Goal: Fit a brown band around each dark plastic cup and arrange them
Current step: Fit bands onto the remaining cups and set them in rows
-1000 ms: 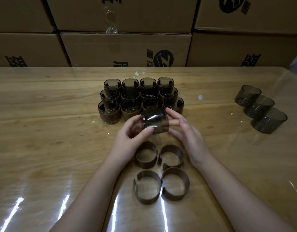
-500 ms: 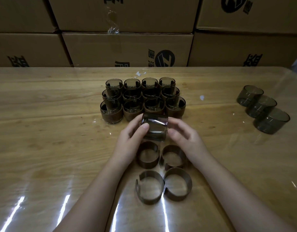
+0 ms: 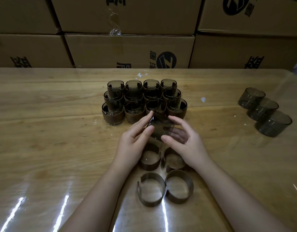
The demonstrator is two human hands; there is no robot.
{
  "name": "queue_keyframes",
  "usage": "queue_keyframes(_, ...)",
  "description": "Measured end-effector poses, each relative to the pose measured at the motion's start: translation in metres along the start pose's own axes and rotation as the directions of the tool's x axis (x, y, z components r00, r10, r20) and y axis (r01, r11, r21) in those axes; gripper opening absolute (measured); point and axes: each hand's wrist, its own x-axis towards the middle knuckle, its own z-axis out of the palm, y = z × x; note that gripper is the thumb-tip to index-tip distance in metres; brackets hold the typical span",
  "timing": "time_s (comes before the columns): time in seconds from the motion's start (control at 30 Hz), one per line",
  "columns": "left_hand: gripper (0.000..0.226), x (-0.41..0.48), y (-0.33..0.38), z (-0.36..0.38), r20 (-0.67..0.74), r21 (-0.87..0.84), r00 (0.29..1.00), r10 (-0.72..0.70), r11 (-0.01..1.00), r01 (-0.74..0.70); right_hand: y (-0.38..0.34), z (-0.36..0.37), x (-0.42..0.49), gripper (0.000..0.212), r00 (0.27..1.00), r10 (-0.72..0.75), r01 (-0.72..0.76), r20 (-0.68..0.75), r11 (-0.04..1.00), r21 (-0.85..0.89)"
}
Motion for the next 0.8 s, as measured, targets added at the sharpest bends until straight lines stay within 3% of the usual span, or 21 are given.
queue_keyframes(0.23, 0.048, -0.0006, -0.0014, 0.0025, 0.004, 0.005, 1.0, 0.003, 1.0, -0.003, 0.0012, -0.0017, 0.0016, 0.05, 0.995, 0.085, -0.079, -0.058, 0.992, 0.099)
queue_keyframes(0.53, 0.034, 0.0008, -0.0013, 0.0021, 0.059, 0.058, 0.998, -0.018, 0.998, 0.015, 0.0005, -0.0037, 0.0004, 0.05, 0.997, 0.072, -0.069, -0.03, 0.993, 0.1)
queue_keyframes(0.8, 0.058, 0.0014, -0.0057, 0.0029, 0.132, 0.102, 0.987, -0.086, 0.992, 0.073, 0.0009, 0.0006, -0.0018, 0.053, 0.996, -0.042, 0.042, 0.073, 0.999, -0.002)
